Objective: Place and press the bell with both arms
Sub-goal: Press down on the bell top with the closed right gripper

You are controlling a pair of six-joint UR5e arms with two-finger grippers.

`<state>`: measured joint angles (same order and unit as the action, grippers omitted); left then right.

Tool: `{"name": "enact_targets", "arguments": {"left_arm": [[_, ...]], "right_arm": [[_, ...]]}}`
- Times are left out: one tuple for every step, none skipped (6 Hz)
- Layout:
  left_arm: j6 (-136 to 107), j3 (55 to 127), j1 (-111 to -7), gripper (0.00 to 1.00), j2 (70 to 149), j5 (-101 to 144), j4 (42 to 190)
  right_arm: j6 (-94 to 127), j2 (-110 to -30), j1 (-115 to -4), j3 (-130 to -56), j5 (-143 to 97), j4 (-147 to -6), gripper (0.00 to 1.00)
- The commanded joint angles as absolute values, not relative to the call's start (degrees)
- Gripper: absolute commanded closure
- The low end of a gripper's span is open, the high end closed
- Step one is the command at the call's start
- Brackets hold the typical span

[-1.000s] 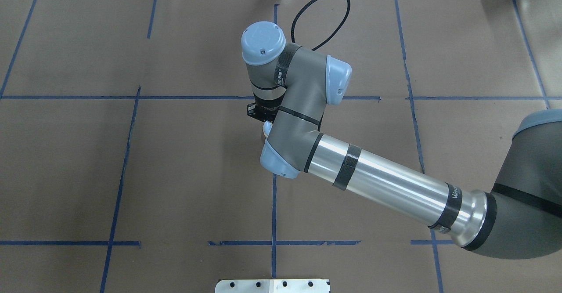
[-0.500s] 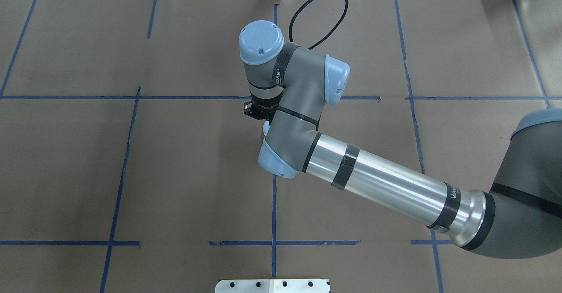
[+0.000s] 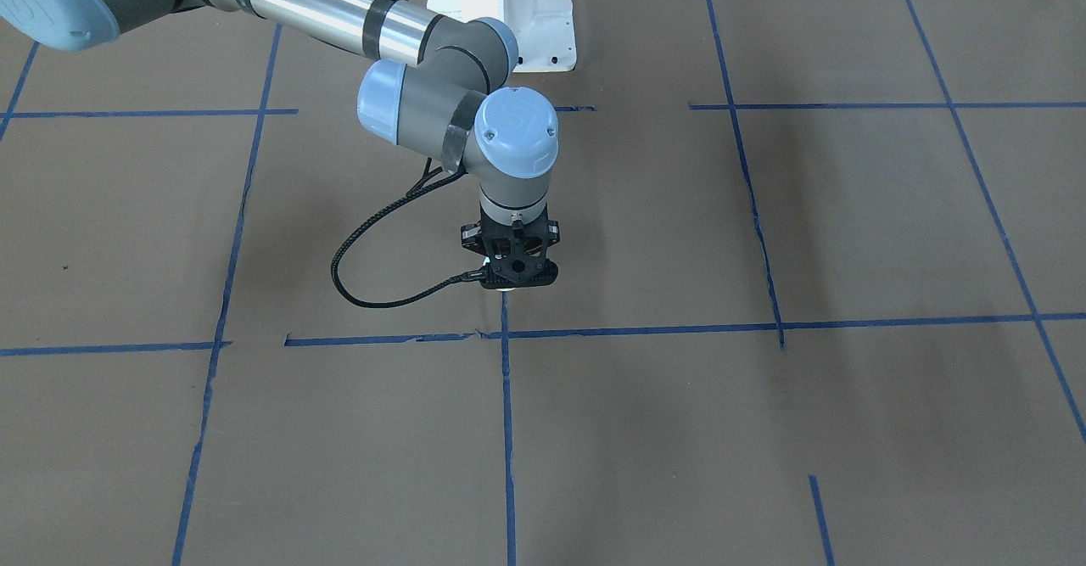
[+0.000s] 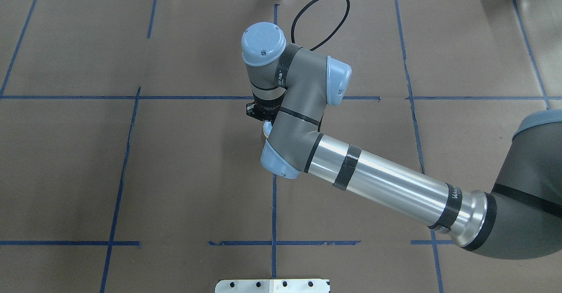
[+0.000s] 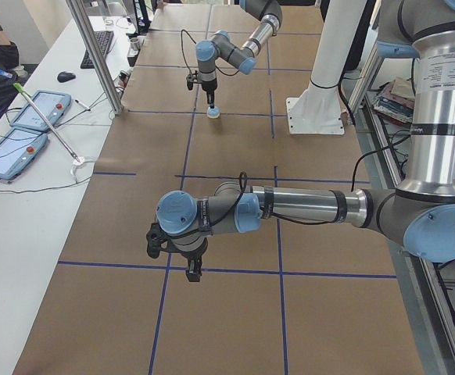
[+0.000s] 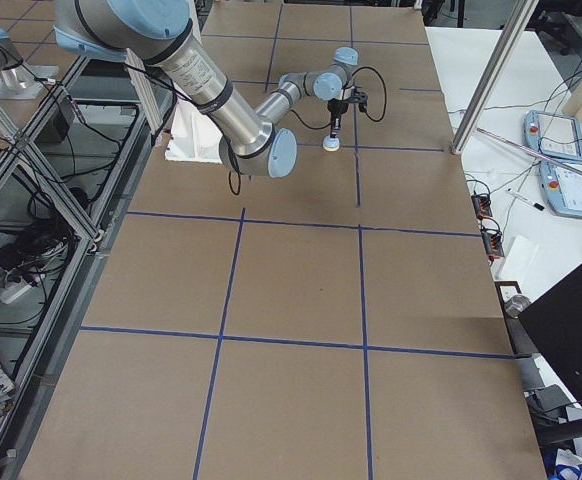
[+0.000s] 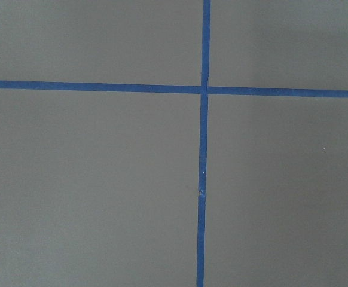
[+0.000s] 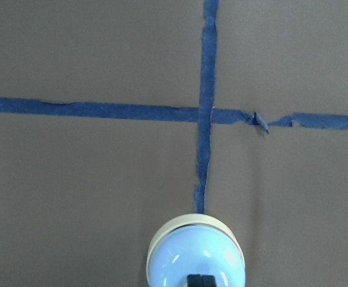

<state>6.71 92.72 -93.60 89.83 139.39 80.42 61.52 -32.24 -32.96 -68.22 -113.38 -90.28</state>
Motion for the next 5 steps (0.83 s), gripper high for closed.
{"name": "enact_targets", "arguments": {"left_arm": [[6.6, 92.7, -93.6, 0.0, 89.8, 139.4, 80.4], [6.6, 92.7, -93.6, 0.0, 89.8, 139.4, 80.4], [6.6, 92.7, -93.6, 0.0, 89.8, 139.4, 80.4], [6.6, 92.7, -93.6, 0.0, 89.8, 139.4, 80.4], [6.6, 92.6, -93.6, 0.0, 89.8, 139.4, 80.4]], "right_arm": [[61.4, -31.9, -33.0, -68.4, -113.5, -90.4, 1.0], [61.4, -31.8, -33.2, -68.9, -113.7, -90.4, 1.0], [61.4, -30.9, -34.8, -70.5, -115.0, -90.9, 1.0], [61.4, -30.8, -36.2, -71.9, -116.5, -91.0, 0.98], [61.4, -30.8, -37.3, -72.3, -116.7, -91.7, 0.81]]}}
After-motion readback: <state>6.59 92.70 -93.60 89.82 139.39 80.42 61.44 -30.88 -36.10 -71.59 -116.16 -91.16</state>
